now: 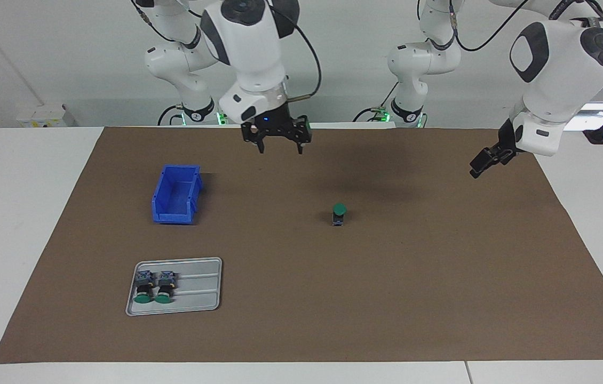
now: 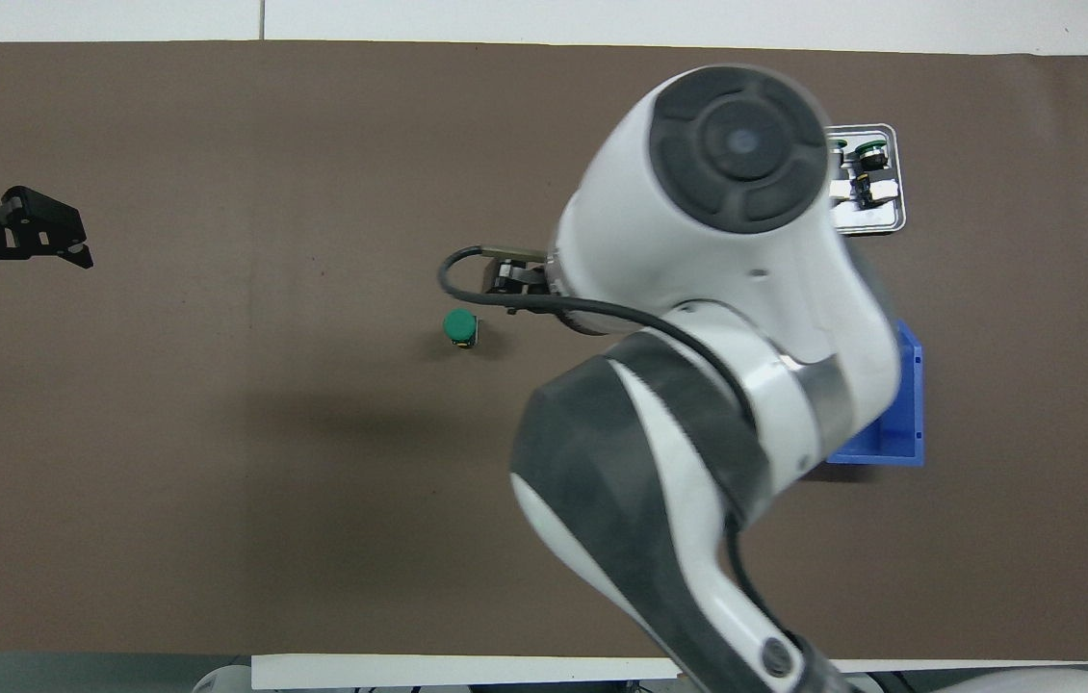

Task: Place and press button with both arms
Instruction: 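Grasp the green button with the right gripper, then carry the green button with the right gripper to the blue bin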

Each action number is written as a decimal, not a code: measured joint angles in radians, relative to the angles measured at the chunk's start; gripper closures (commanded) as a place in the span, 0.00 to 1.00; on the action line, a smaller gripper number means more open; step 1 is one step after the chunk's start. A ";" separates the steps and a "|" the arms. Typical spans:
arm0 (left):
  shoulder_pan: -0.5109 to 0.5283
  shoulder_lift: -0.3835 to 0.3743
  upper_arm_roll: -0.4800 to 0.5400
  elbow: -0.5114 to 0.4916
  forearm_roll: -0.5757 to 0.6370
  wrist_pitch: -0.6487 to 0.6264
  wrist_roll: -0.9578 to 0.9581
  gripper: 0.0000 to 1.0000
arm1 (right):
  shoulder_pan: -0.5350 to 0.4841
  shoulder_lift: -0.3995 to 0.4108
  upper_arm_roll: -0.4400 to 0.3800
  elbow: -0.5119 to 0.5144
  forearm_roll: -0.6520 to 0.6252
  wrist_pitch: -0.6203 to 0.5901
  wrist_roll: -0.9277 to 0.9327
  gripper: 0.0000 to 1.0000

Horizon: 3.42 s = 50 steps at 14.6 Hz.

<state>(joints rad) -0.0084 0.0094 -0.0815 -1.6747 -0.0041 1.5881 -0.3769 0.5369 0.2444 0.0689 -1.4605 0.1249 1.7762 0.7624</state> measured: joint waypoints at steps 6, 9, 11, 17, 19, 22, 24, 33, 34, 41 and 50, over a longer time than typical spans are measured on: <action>0.033 -0.036 0.011 0.068 0.000 -0.128 0.070 0.00 | 0.149 0.225 -0.002 0.017 -0.126 0.267 0.080 0.00; 0.032 -0.036 0.010 0.070 0.000 -0.140 0.073 0.00 | 0.166 0.303 -0.002 0.014 -0.155 0.360 0.080 0.00; 0.029 -0.036 0.007 0.069 0.000 -0.156 0.074 0.00 | 0.174 0.334 -0.003 0.007 -0.170 0.391 0.080 0.00; 0.027 -0.036 -0.002 0.069 0.000 -0.167 0.074 0.00 | 0.181 0.367 -0.003 -0.034 -0.228 0.444 0.080 0.00; 0.027 -0.036 -0.002 0.069 0.000 -0.167 0.075 0.00 | 0.180 0.374 -0.005 -0.049 -0.228 0.474 0.080 0.13; 0.027 -0.039 -0.002 0.069 0.000 -0.167 0.076 0.00 | 0.179 0.374 -0.008 -0.059 -0.229 0.481 0.080 0.53; 0.027 -0.040 -0.003 0.069 0.000 -0.167 0.078 0.00 | 0.179 0.374 -0.009 -0.059 -0.229 0.481 0.080 0.82; 0.030 -0.040 0.004 0.069 0.000 -0.170 0.095 0.00 | 0.097 0.273 -0.022 -0.059 -0.266 0.331 0.034 1.00; 0.030 -0.040 0.005 0.069 0.000 -0.170 0.101 0.00 | 0.062 0.218 -0.024 -0.091 -0.266 0.313 -0.010 1.00; 0.030 -0.040 0.006 0.069 0.000 -0.169 0.110 0.00 | -0.315 -0.287 -0.026 -0.577 -0.173 0.285 -0.575 1.00; 0.030 -0.040 0.006 0.066 0.000 -0.168 0.206 0.00 | -0.589 -0.425 -0.025 -0.817 -0.079 0.327 -0.894 1.00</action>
<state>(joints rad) 0.0216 -0.0307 -0.0756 -1.6089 -0.0040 1.4196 -0.1706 -0.0518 -0.1804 0.0435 -2.2773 0.0457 2.1031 -0.1311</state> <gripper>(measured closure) 0.000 0.648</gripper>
